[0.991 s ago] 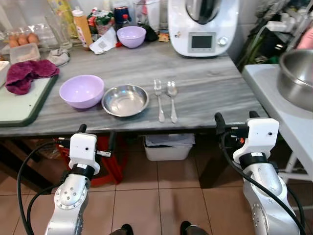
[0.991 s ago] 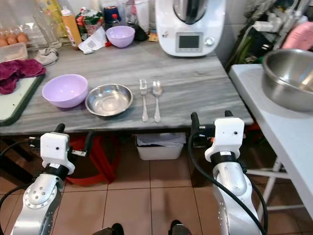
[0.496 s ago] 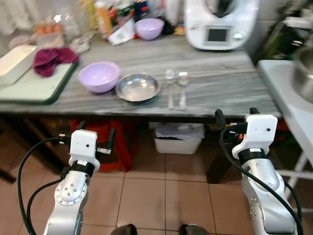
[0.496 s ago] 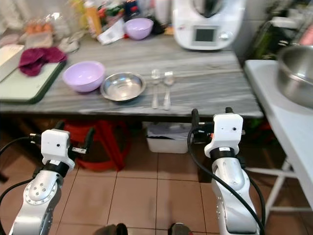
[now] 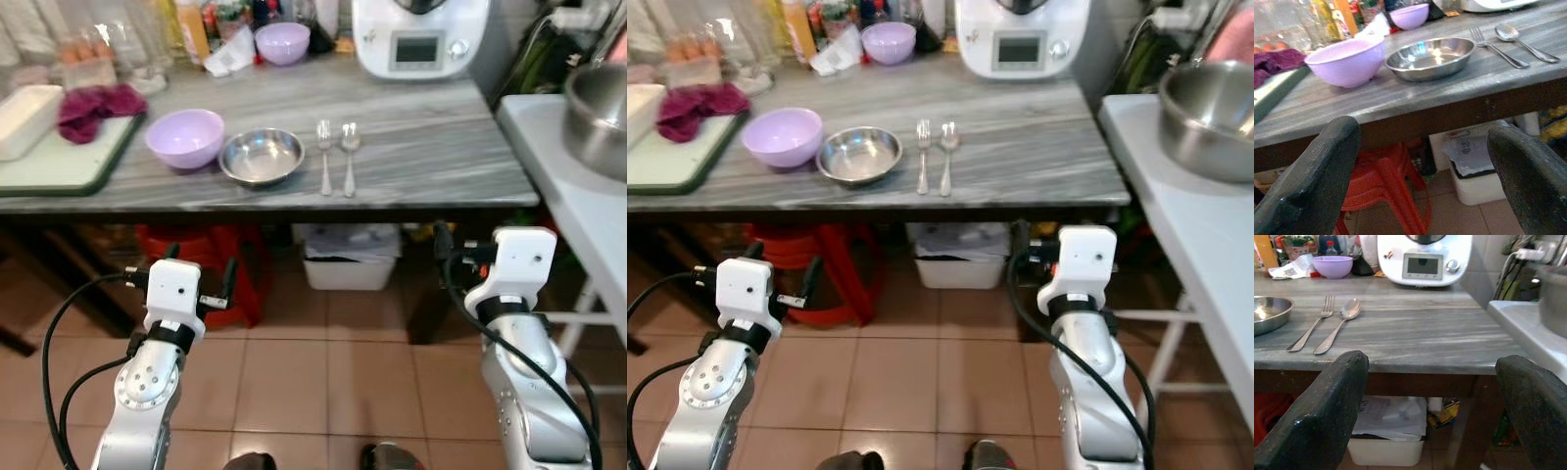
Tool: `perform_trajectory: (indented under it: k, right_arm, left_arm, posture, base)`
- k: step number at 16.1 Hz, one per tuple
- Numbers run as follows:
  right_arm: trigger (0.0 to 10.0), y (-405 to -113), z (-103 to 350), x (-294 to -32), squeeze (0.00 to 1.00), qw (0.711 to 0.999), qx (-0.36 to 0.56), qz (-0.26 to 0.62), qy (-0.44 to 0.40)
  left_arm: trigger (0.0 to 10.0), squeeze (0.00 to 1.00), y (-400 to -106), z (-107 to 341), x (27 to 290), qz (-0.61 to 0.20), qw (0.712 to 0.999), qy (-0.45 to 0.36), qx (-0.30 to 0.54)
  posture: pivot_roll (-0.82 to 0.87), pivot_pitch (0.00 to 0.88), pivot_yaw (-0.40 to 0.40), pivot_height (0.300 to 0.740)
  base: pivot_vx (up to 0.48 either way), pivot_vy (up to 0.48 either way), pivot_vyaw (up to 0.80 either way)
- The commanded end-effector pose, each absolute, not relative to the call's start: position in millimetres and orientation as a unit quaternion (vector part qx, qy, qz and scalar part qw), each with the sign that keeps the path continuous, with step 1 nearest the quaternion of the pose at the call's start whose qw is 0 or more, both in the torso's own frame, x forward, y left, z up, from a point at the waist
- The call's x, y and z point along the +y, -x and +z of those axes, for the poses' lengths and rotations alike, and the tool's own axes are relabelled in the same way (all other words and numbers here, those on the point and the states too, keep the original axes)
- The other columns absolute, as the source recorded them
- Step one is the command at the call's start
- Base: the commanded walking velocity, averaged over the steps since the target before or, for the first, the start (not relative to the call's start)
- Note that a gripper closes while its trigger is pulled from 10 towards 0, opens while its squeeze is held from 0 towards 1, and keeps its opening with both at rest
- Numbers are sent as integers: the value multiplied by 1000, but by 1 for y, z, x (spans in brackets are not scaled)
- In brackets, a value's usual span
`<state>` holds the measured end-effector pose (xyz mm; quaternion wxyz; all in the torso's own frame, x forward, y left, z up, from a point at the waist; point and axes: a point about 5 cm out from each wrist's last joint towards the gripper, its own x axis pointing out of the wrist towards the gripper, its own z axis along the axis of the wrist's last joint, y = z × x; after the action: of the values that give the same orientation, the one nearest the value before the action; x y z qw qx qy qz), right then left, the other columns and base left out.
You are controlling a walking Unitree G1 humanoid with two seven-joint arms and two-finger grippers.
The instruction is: Setting the table
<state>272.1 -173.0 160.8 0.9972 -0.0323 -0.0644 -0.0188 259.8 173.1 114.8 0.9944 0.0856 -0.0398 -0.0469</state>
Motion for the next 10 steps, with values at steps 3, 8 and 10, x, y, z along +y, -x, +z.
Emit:
perform_trajectory:
  k: [3,8,10]
  right_arm:
    - [10000,-274,163,-172,0,997,-66,-14,29]
    - [10000,-274,164,-171,0,997,-67,-10,30]
    - [10000,-274,164,-171,0,997,-68,-10,30]
  left_arm:
    - [10000,0,-258,113,173,-48,994,-87,-34]
    - [10000,0,-257,112,172,-49,995,-87,-31]
    - [10000,0,-257,112,172,-50,995,-86,-30]
  posture:
    - [-157,166,45,740]
    - [-158,168,45,740]
    - [-158,168,45,740]
  base:
    - [0,0,0]
    - [-234,0,0]
    - [-429,0,0]
